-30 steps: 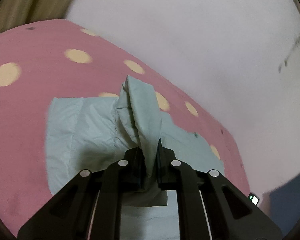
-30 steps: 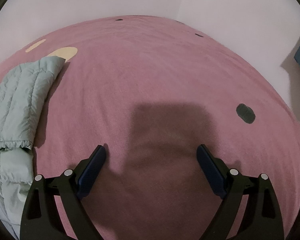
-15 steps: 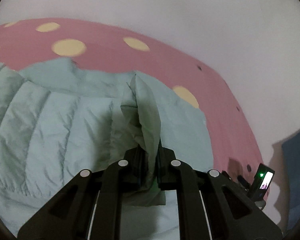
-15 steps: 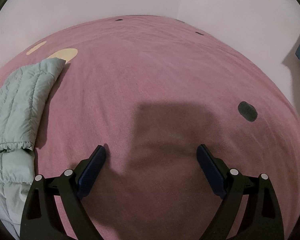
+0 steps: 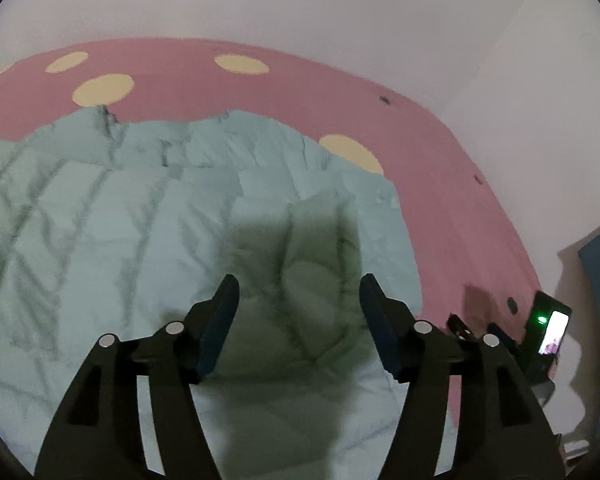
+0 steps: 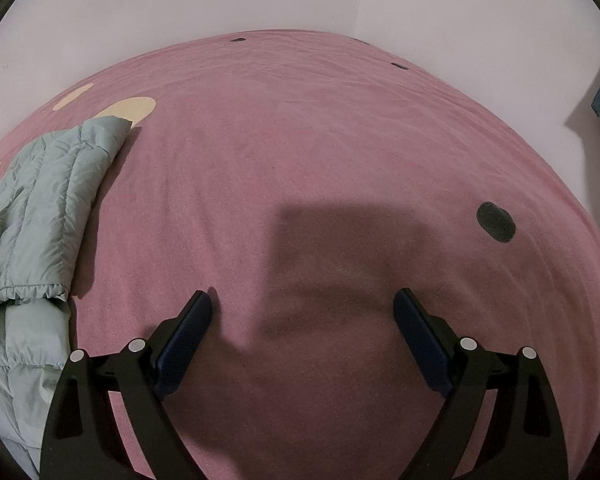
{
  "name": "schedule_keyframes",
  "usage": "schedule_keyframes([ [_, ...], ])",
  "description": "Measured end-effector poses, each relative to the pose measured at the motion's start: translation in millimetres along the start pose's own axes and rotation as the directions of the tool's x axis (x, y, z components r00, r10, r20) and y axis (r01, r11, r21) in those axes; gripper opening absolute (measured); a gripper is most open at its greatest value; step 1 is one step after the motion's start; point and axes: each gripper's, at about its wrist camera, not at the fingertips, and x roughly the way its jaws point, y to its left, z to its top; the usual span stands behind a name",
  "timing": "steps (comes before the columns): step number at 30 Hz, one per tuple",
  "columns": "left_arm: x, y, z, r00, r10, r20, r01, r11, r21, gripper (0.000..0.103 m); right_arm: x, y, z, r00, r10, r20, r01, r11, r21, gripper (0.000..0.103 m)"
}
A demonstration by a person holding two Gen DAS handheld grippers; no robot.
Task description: Fold large clothes
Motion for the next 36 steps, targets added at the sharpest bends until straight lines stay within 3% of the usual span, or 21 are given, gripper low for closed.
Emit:
schedule_keyframes([
  [5,-51,36,-11,0.994,0.080,0.080,-0.078,0.997,-0.021,0.071,-1,0,-1,1.000,0.005,0.000,-0.005,1.000,0.004,0.091],
  [8,-81,70,-25,0.975,0.190,0.118,-0.188,0.982,-0.032,0.072,-8,1,2,1.000,0.000,0.006,0.000,1.000,-0.006,0.091],
  [10,-98,99,-34,0.953,0.270,0.136,-0.264,0.962,-0.061,0.074,-24,2,7,1.000,0.010,0.027,-0.010,1.000,-0.003,0.091],
  [12,-112,128,-43,0.921,0.359,0.150,-0.350,0.933,-0.087,0.074,-51,8,12,0.993,0.092,0.067,-0.094,0.995,0.029,0.091],
  [15,-124,165,-54,0.866,0.479,0.142,-0.467,0.877,-0.114,0.074,-86,38,20,0.963,0.253,0.087,-0.255,0.967,0.003,0.091],
  [19,-122,201,-60,0.827,0.553,0.099,-0.537,0.830,-0.151,0.074,-94,90,19,0.925,0.378,0.024,-0.376,0.924,-0.073,0.087],
  [24,-111,224,-64,0.817,0.575,0.050,-0.561,0.811,-0.168,0.074,-72,143,9,0.906,0.414,-0.084,-0.421,0.903,-0.088,0.074],
  [26,-108,227,-65,0.822,0.568,0.038,-0.555,0.814,-0.168,0.075,-61,158,6,0.894,0.431,-0.123,-0.442,0.894,-0.074,0.063],
  [28,-105,231,-64,0.825,0.564,0.029,-0.552,0.817,-0.164,0.075,-53,168,5,0.891,0.431,-0.142,-0.444,0.893,-0.072,0.021],
  [29,-107,229,-66,0.827,0.562,0.028,-0.551,0.819,-0.161,0.075,-52,174,6,0.882,0.444,-0.156,-0.459,0.885,-0.077,0.016],
  [31,-110,227,-63,0.832,0.554,0.043,-0.541,0.825,-0.161,0.075,-56,176,6,0.886,0.442,-0.141,-0.456,0.886,-0.087,0.008],
  [36,-119,223,-47,0.839,0.534,0.109,-0.513,0.841,-0.171,0.075,-69,167,32,0.923,0.384,-0.016,-0.383,0.913,-0.139,0.007],
])
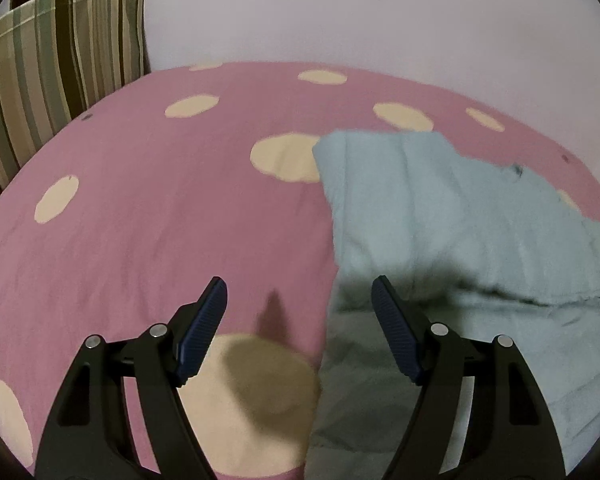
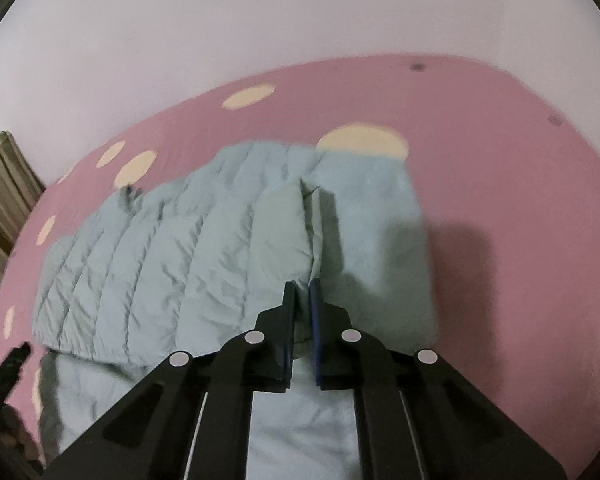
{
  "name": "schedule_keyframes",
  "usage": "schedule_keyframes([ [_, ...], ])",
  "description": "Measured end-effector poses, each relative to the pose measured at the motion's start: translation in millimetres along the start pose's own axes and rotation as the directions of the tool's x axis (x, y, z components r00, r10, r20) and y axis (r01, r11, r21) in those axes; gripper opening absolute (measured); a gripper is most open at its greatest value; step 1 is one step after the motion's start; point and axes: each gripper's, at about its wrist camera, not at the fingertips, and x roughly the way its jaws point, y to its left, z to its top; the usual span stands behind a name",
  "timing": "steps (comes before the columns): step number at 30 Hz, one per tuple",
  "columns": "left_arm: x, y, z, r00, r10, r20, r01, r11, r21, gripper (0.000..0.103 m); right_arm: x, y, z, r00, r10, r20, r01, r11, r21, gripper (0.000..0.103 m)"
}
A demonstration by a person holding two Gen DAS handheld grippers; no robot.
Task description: Fold large clothes
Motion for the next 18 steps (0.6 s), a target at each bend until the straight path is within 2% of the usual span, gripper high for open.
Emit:
schedule_keyframes([
  [5,16,-14,14,1.000,0.001,0.003,-0.001,1.000,0.023,0.077,28,-24,12,0.996,-0.087,-0.035,0.087,0.996,0.005,0.007],
  [8,37,-27,18,0.999,0.045,-0.026,-0.043,0.997,0.071,0.077,51,-39,9,0.991,-0.101,-0.090,0.103,0.994,0.023,0.007],
  [10,44,-31,19,0.998,0.050,-0.047,-0.046,0.996,0.082,0.077,52,-42,6,0.991,-0.104,-0.090,0.107,0.994,0.036,0.007],
  [15,26,-35,28,1.000,0.013,0.006,-0.013,0.998,0.069,0.077,17,-35,14,0.998,-0.063,0.008,0.063,0.996,0.060,0.009],
  [18,29,-45,37,1.000,-0.007,0.010,0.007,0.996,0.086,0.077,12,-16,25,1.000,0.012,0.026,-0.013,0.999,0.032,0.009],
])
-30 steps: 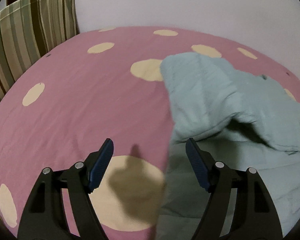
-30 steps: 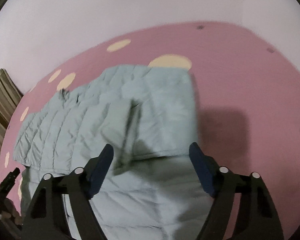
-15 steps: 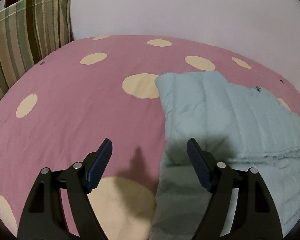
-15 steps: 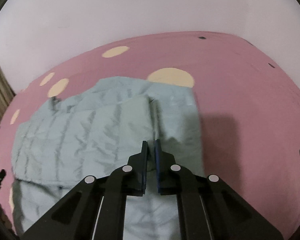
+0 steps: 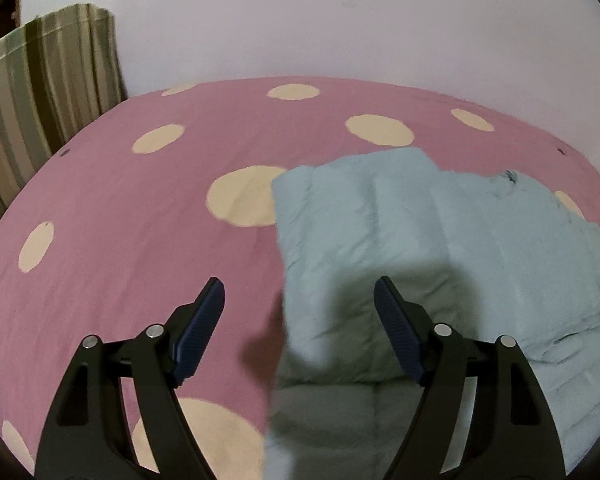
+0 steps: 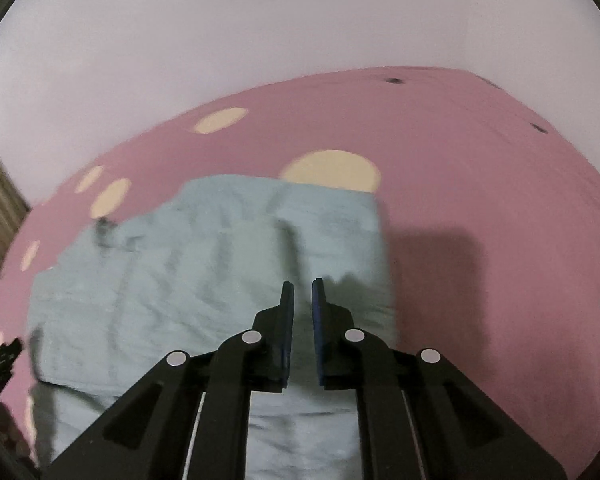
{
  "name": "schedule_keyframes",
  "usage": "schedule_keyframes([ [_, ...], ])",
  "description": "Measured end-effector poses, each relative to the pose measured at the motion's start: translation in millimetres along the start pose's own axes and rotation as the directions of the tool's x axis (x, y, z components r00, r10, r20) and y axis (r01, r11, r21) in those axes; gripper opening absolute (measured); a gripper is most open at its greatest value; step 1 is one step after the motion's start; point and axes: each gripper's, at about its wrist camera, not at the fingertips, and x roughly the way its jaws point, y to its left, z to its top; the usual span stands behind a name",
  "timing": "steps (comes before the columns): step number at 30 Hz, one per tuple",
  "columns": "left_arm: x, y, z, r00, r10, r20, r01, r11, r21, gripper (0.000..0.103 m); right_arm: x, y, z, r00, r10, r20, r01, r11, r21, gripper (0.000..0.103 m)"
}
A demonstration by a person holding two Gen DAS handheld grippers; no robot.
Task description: Fold large clothes
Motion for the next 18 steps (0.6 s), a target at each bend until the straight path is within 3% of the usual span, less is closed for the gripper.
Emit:
schedule_keyframes([
  [3,14,-11,4,1.000,-0.001,-0.011,0.001,0.999,0.032,0.077,19,23,1,0.998,0.050,-0.043,-0.052,0.997,-0.053,0.009],
  [6,41,-18,-2,0.995,0.050,-0.085,-0.045,0.997,0.070,0.077,53,28,-11,0.990,0.003,-0.144,-0.015,0.997,-0.081,0.009],
  [8,57,-16,-10,0.989,0.043,-0.142,-0.034,0.997,0.065,0.078,69,25,-20,0.983,-0.005,-0.182,-0.012,0.996,-0.090,0.009],
  [13,63,-12,-13,0.987,0.012,-0.159,-0.007,1.000,0.030,0.078,71,23,-21,0.986,0.009,-0.168,-0.025,0.996,-0.091,0.010],
  [17,38,-13,-2,0.995,0.045,-0.093,-0.041,0.998,0.038,0.077,50,30,-14,0.993,-0.006,-0.114,-0.007,0.994,-0.107,0.010],
  [18,32,-14,3,0.997,0.034,-0.069,-0.032,0.999,0.032,0.077,46,32,-10,0.995,0.002,-0.096,-0.012,0.994,-0.112,0.020],
])
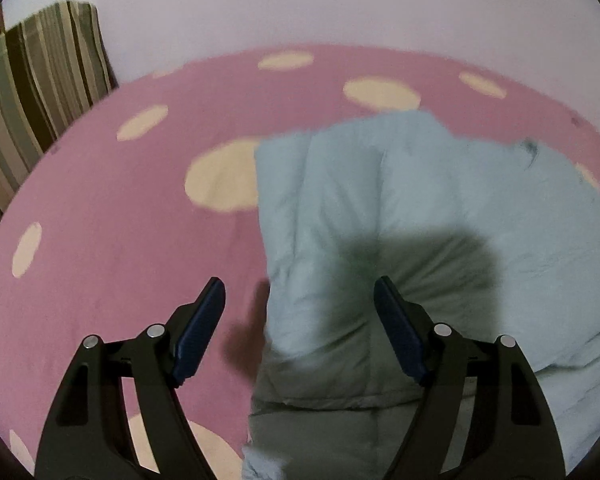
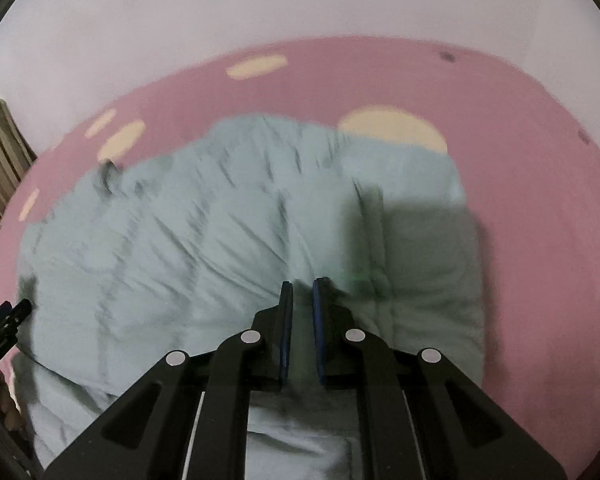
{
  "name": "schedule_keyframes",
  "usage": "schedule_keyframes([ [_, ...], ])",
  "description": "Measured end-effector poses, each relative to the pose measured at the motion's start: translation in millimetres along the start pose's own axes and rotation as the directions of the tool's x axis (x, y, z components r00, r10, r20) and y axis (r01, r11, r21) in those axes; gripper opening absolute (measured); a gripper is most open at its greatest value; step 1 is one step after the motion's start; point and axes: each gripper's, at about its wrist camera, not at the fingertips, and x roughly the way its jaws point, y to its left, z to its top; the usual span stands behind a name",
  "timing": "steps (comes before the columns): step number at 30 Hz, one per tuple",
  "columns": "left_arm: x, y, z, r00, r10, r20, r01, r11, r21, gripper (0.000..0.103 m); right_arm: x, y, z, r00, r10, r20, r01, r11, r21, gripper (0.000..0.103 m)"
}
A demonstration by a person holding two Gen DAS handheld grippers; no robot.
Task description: Fold large clothes
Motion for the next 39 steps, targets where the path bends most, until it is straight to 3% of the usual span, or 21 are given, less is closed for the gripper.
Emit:
schedule_keyframes([
  [1,-4,-2,5,1.000,-0.015,0.015,0.015,1.000,-0.005,0.077,-3,4,5,1.000,0.007,0.017,-0.006,1.000,-0.003,0.039],
  [3,-4,-10,15,0.998,-0.056,0.027,0.056,0.998,-0.009,0.077,-1,14,18,0.998,0.028,0.052,-0.027,1.000,-0.014,0.053],
  [6,9,-27,24,0.997,-0.071,0.010,0.071,0.997,0.007,0.077,11,28,28,0.998,0.027,0.057,-0.024,0.999,-0.047,0.053],
  [9,39,-43,21,0.998,-0.008,-0.062,0.013,0.997,0.072,0.078,44,31,28,0.999,-0.001,-0.039,-0.001,0.998,-0.062,0.053],
  [11,48,-46,17,0.997,-0.008,-0.076,0.014,0.996,0.084,0.078,59,28,25,0.998,0.009,-0.069,-0.012,0.998,-0.056,0.053],
  [15,22,-47,21,1.000,0.010,-0.022,-0.009,0.997,0.074,0.078,35,35,29,1.000,-0.013,-0.024,0.011,0.998,-0.059,0.053],
  [20,-11,-60,20,0.994,-0.091,0.062,0.089,0.995,0.047,0.078,2,57,15,0.997,0.070,0.024,-0.068,0.994,-0.085,0.054],
  [24,22,-87,5,0.992,-0.100,-0.071,0.107,0.988,0.112,0.078,30,76,-7,0.998,0.024,-0.055,-0.033,0.988,-0.154,0.054],
  [26,32,-91,0,0.992,-0.098,-0.080,0.107,0.987,0.123,0.079,40,75,-13,0.999,0.013,-0.052,-0.022,0.985,-0.173,0.054],
  [30,9,-75,2,0.988,-0.138,-0.069,0.144,0.985,0.093,0.078,13,65,-13,0.998,0.064,-0.027,-0.067,0.988,-0.140,0.056],
  [32,-7,-61,-4,0.989,-0.132,-0.061,0.136,0.987,0.080,0.079,-10,51,-19,0.997,0.083,0.000,-0.083,0.990,-0.111,0.062],
  [35,-40,-29,-28,0.990,-0.140,-0.033,0.141,0.989,0.040,0.082,-44,25,-39,0.996,0.082,0.028,-0.079,0.992,-0.101,0.068],
  [39,-72,15,-70,0.988,-0.150,-0.047,0.148,0.988,-0.046,0.082,-77,-18,-80,0.998,0.056,0.011,-0.055,0.995,-0.078,0.070],
])
